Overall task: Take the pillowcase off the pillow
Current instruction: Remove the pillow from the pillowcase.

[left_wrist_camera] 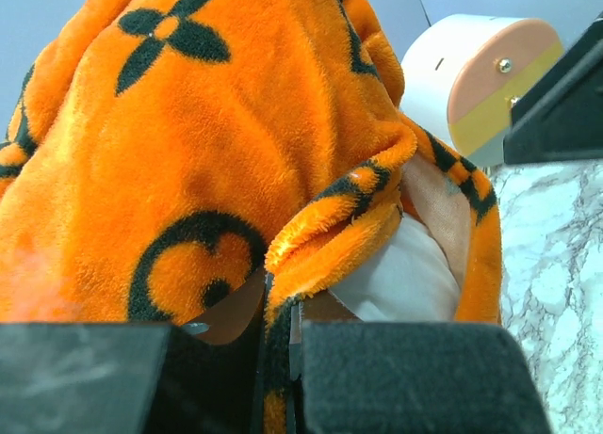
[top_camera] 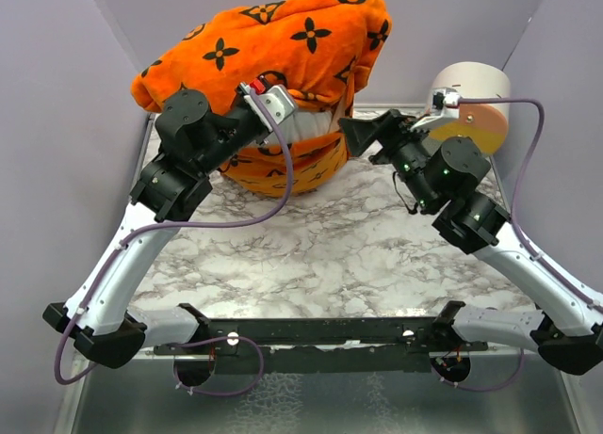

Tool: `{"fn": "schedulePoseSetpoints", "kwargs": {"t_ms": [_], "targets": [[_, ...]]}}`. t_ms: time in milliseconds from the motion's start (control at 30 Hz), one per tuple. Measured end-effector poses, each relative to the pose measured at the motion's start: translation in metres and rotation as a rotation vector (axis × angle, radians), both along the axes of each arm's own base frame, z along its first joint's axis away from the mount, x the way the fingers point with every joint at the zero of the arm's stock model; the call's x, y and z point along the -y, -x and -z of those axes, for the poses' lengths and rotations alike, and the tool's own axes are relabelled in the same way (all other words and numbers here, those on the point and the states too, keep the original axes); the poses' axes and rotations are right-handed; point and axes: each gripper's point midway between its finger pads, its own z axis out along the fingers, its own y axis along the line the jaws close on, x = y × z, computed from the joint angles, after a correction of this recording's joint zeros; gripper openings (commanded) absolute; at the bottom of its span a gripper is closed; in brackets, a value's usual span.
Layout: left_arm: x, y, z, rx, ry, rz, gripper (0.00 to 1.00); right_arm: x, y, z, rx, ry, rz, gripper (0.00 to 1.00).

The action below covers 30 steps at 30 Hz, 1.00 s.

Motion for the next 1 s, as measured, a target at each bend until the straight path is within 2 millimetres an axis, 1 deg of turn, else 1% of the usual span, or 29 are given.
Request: {"fn": "schedulePoseSetpoints", "kwargs": {"t_ms": [67,100,167,233,300,433,500,667,733,867,967,1000], "targets": [[0.001,-0.001,0.001,-0.006,0.001,0.002,0.00,-0.022,0.011,-0.014,0.051,0.011,-0.077,0.85],[0.002,-0.001,0.001,-0.009,0.000,0.002,0.00,-0.036,0.017,-0.020,0.079,0.022,-0.121,0.86],[0.002,-0.001,0.001,-0.014,-0.002,0.004,0.00,-0.057,0.024,-0.029,0.120,0.038,-0.179,0.88],[0.003,-0.001,0.001,-0.019,-0.005,0.004,0.00,-0.078,0.027,-0.029,0.153,0.066,-0.235,0.90],[0.003,-0.002,0.000,-0.018,-0.005,0.004,0.00,-0.091,0.026,-0.019,0.158,0.103,-0.261,0.92],[0.004,-0.004,0.000,-0.019,-0.009,0.004,0.00,-0.101,0.016,0.001,0.142,0.160,-0.256,1.00],[0.005,-0.003,0.000,-0.024,-0.013,0.006,0.00,-0.104,0.009,0.009,0.136,0.187,-0.235,1.00],[0.009,-0.002,0.000,-0.045,-0.025,0.015,0.00,-0.109,-0.019,0.031,0.118,0.264,-0.148,1.00],[0.009,-0.001,0.001,-0.055,-0.029,0.019,0.00,-0.111,-0.028,0.032,0.120,0.268,-0.135,1.00],[0.012,0.002,0.001,-0.080,-0.038,0.028,0.00,-0.109,-0.046,0.023,0.141,0.250,-0.095,1.00],[0.013,0.002,0.003,-0.105,-0.043,0.029,0.00,-0.108,-0.053,0.019,0.190,0.233,-0.063,1.00],[0.013,0.003,0.004,-0.112,-0.044,0.029,0.00,-0.108,-0.054,0.019,0.212,0.227,-0.055,0.99]]}}
